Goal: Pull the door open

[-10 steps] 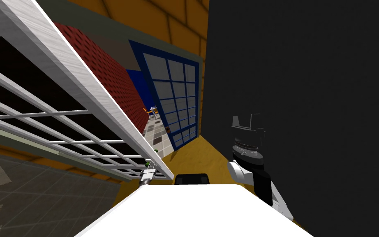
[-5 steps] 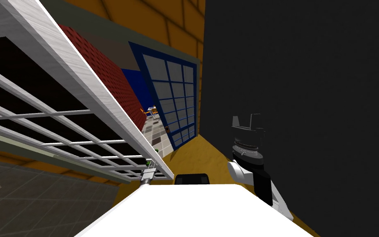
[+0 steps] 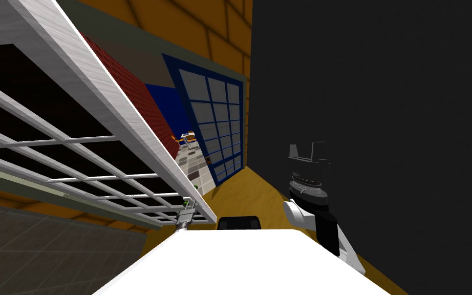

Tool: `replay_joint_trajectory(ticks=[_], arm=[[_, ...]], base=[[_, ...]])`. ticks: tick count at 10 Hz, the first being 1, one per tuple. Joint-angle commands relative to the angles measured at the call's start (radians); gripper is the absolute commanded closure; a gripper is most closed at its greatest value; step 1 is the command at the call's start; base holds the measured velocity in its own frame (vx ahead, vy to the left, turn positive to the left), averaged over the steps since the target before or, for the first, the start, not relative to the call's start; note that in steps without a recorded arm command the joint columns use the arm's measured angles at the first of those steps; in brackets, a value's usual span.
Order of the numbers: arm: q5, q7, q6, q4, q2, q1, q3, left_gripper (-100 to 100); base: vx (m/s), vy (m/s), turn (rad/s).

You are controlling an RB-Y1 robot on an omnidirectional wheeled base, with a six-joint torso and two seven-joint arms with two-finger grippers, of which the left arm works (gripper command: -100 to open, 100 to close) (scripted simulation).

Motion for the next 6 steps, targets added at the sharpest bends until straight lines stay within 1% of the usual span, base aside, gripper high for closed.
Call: replay_joint_trajectory(ticks=[1,2,3,6], arm=[[0.017,0.050,0.010,-0.003,0.014,0.016,0.001,-100],[0.017,0.058,0.010,-0.003,0.014,0.016,0.001,-100],[0.022,0.090,0.008,-0.009,0.015,0.018,-0.008,-100],[0.037,0.175,0.002,-0.023,0.019,0.025,-0.033,-100]], base=[[-0.093,0.041,-0.102],[-0.066,0.043,-0.045],[-0.067,0.027,-0.068],[-0.090,0.032,-0.106]])
